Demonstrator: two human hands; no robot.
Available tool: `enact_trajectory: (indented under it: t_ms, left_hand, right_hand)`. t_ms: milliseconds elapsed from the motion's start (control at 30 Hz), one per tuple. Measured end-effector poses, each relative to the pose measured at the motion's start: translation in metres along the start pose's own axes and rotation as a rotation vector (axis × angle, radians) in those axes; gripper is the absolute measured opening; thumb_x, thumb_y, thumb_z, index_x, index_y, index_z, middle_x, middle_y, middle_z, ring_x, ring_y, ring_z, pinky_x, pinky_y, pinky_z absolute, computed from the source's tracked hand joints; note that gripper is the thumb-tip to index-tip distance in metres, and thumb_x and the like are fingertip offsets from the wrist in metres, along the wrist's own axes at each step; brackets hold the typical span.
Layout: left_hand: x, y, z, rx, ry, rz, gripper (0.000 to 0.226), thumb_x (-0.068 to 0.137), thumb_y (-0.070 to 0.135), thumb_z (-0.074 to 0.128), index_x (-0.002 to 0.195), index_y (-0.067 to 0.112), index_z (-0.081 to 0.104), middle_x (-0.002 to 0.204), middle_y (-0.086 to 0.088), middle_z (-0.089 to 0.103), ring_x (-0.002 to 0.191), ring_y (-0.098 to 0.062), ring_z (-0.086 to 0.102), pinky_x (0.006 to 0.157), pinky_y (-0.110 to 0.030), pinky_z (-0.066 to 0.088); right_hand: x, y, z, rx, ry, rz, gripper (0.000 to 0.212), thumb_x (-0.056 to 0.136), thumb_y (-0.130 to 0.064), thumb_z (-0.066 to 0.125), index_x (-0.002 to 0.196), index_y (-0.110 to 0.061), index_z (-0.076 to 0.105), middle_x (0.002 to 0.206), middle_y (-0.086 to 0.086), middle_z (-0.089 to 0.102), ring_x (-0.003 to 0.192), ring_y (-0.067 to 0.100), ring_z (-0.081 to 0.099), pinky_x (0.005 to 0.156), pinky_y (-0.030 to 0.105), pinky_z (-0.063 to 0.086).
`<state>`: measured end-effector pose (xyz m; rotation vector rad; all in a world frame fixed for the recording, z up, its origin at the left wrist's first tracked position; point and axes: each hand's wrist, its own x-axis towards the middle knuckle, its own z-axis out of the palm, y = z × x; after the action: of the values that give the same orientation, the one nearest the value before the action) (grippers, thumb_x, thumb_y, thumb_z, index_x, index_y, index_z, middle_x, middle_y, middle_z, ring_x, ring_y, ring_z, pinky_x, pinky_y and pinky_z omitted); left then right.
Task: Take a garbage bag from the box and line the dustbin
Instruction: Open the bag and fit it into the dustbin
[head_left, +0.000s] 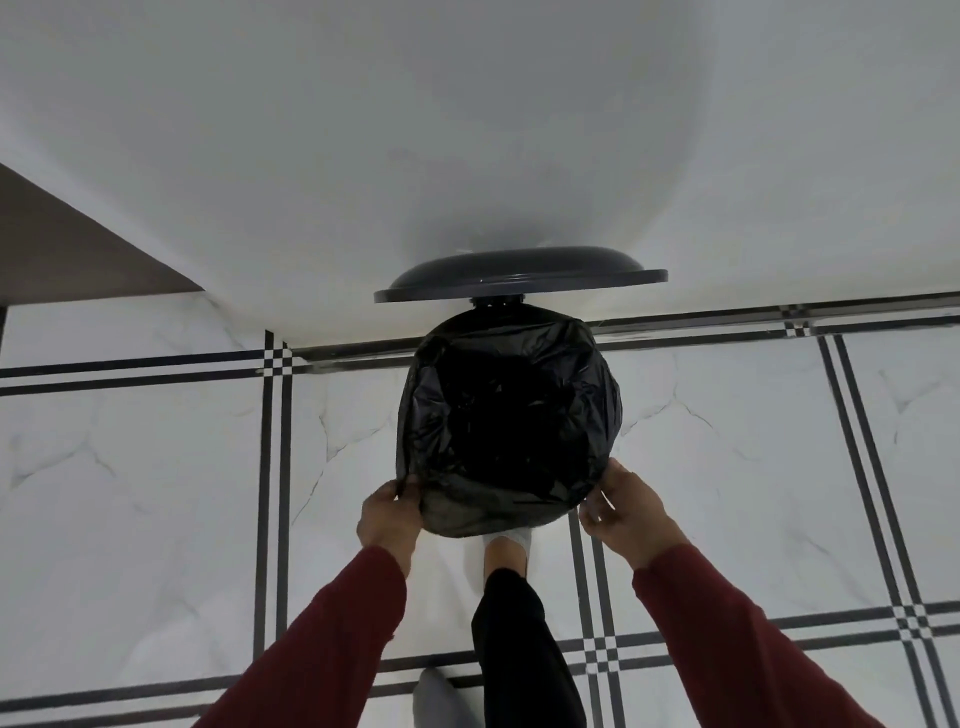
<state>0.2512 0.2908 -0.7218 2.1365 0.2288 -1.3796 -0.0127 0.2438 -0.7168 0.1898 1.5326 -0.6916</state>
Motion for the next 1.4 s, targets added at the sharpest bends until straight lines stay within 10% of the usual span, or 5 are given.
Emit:
enact_trajectory:
  t_ms: [633,767,867,1100,1400]
  left_hand:
    - [0.011,0.056,0.02,-0.226,-0.315,0.082,0.022,0.1,0.035,0.058,0.101,0.017,0.07,0.103,-0.007,0.072,0.093,-0.022,0.068,0.082,-0.038,0.06]
    - [0.023,0.063,0.031,0.023,-0.034,0.234,0.025,0.097,0.029,0.056,0.106,0.008,0.064,0.094,-0.005,0.064,0.083,-0.022,0.063,0.068,-0.033,0.057]
    - [0.006,0.067,0.035,0.048,0.066,0.309,0.016,0.098,0.03,0.05,0.11,0.022,0.056,0.093,-0.002,0.062,0.079,-0.018,0.059,0.068,-0.031,0.051]
    - [-0.009,0.051,0.051,0.002,0.02,0.436,0.024,0.102,0.043,0.048,0.12,0.029,0.053,0.122,-0.006,0.059,0.102,-0.018,0.06,0.076,-0.029,0.046]
    - [-0.002,0.035,0.063,-0.032,0.02,0.449,0.032,0.104,0.044,0.044,0.134,0.036,0.046,0.133,-0.003,0.039,0.118,-0.023,0.051,0.101,-0.042,0.047]
  right_hand:
    - [-0.017,-0.021,0.031,0.111,0.097,0.067,0.015,0.089,-0.011,0.05,0.082,-0.011,0.063,0.079,0.008,0.064,0.081,0.027,0.064,0.084,0.038,0.052]
    - [-0.01,-0.023,0.028,-0.719,0.66,-0.792,0.019,0.086,-0.003,0.053,0.098,-0.014,0.063,0.092,-0.002,0.054,0.092,0.019,0.061,0.077,0.029,0.045]
    - [-0.03,-0.005,0.065,-0.86,0.119,-1.263,0.027,0.086,-0.008,0.052,0.106,-0.016,0.069,0.106,-0.002,0.065,0.102,0.02,0.062,0.088,0.03,0.049]
    - [0.077,-0.003,0.126,-2.1,-0.331,-0.362,0.055,0.109,-0.034,0.036,0.16,-0.014,0.027,0.166,0.015,0.028,0.151,0.034,0.03,0.123,0.038,0.022]
    - [0.136,0.02,0.124,-2.068,-0.162,-0.299,0.057,0.108,-0.03,0.046,0.158,-0.011,0.029,0.166,0.015,0.027,0.151,0.031,0.028,0.12,0.035,0.022]
